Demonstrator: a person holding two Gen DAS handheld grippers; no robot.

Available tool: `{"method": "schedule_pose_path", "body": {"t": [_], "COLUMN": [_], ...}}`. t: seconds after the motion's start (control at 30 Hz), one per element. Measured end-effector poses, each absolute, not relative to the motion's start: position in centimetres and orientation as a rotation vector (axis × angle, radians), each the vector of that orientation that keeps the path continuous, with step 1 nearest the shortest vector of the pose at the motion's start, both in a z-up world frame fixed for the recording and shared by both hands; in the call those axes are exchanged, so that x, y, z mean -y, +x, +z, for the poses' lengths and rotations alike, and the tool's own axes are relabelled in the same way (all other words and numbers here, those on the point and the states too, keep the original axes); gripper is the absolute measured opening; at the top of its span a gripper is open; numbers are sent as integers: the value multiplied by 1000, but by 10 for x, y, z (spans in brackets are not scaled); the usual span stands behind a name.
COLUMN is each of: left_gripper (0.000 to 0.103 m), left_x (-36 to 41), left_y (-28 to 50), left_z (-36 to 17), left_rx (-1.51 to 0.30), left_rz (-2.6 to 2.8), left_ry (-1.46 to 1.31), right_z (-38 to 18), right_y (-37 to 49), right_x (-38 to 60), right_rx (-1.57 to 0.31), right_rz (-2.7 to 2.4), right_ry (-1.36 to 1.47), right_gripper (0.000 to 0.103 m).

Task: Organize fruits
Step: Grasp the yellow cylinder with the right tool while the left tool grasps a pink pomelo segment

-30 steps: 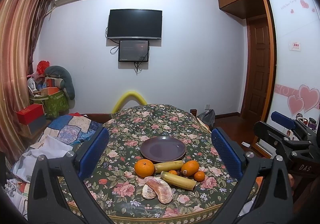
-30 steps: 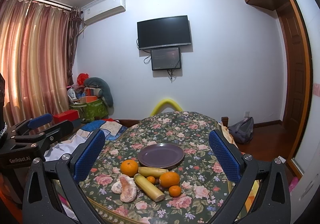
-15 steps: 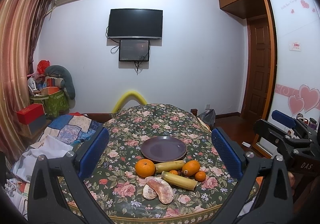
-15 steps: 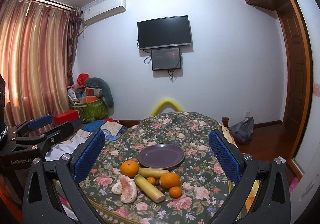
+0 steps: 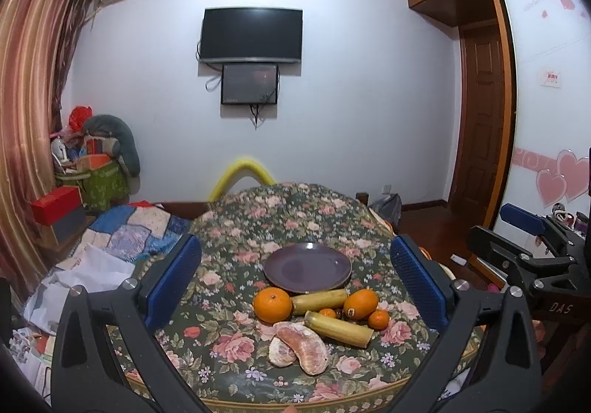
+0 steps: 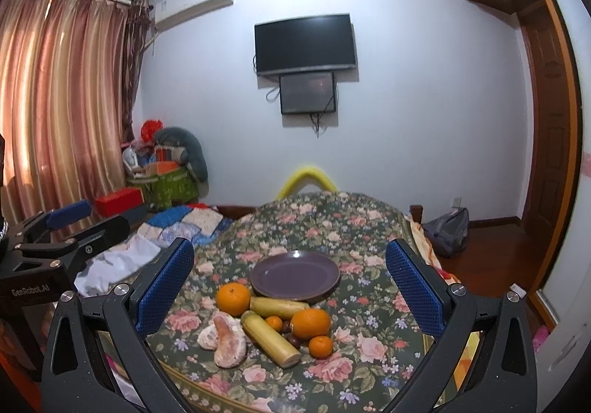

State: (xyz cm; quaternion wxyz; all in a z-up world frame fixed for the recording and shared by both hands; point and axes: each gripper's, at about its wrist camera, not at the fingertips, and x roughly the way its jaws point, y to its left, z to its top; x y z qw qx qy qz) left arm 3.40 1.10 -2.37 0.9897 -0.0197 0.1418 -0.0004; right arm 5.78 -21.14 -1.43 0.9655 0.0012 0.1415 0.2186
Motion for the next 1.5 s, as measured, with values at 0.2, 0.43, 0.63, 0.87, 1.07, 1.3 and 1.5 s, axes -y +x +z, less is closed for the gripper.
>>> {"method": "schedule_pose_path", "body": {"t": [0.2, 0.43, 0.63, 0.87, 1.07, 1.3, 1.5], "left_gripper": [97, 83, 77, 64, 63, 63, 63], "left_x": [-25, -38, -47, -53, -52, -43, -33], "left_y": [61, 98, 122, 142, 152, 160, 161], "left_z": [-49, -91, -126, -160, -177, -190, -199], "left_rx": [-376, -535, -640, -753, -793, -836, -871], "left_rz": [10, 2, 2, -22, -42, -91, -117], "left_ry": [-57, -58, -76, -98, -116, -120, -120], "right_z": [-39, -70, -99, -137, -162, -175, -178], "right_y": [81, 108, 126, 148, 165, 171, 172], "right_x": [207, 198, 185, 169, 156, 144, 145], "right_rx": [-368, -477, -584, -720, -803, -836, -843], "right_rz": [438, 453, 503, 588, 652, 680, 697], "right_ry": [-23, -53, -96, -111, -116, -177, -201], "right_gripper": [103, 94, 71, 50, 42, 41, 41]}}
